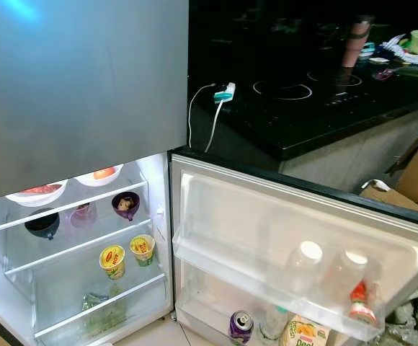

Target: Restocking fridge

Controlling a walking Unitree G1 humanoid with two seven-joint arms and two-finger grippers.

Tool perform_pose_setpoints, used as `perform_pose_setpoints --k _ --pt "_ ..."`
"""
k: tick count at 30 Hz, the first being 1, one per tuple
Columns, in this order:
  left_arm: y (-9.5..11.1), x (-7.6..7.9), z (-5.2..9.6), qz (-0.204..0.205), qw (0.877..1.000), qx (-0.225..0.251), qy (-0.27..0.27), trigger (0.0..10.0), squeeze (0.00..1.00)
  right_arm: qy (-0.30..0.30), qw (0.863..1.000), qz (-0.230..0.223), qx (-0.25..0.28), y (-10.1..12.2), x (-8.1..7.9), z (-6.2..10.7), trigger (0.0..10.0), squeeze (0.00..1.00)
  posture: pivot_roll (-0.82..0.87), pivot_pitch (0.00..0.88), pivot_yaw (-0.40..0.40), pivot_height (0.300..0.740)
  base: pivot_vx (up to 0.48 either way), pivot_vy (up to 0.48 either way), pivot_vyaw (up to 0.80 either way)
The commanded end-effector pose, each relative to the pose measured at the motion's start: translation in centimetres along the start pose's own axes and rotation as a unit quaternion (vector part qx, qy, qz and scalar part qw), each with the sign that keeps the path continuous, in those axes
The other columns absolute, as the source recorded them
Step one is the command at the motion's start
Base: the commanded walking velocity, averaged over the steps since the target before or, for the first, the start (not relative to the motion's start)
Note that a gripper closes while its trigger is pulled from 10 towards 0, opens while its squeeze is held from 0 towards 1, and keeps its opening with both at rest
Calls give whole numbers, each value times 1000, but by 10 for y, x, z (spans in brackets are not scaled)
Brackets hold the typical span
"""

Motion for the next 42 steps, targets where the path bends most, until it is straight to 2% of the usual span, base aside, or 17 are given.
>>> perform_pose_setpoints --k 1,20,28,42 --pt "-15 -1 2 1 1000 -28 4 10000 0 -1 1000 6 -5 -2 0 1 10000 0 -49 0 -50 740 -304 0 0" --pt "-16 -3 4 -3 1000 -30 4 10000 0 2 1000 10 -9 -5 -1 1 10000 0 -52 0 -48 740 -303 0 0" --pt "-13 -9 6 10 999 -29 7 10000 0 1 1000 14 -8 -4 0 1 10000 0 -56 0 -49 740 0 0 0" --pt "-17 -6 5 15 999 -39 -2 10000 0 3 1000 14 -2 0 1 1 10000 0 -52 0 -51 740 0 -455 0"
Point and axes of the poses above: a point about 5 cm out from each wrist's last joint towards the gripper, its own z axis pointing back from the gripper into the wrist, its own y axis along the axis of the wrist's last joint, x = y × z, the point moved 1 cm from there along -z, pointing out of the wrist towards the gripper, and after that the axes turned 10 degrees about z, right-handed, at the moved point
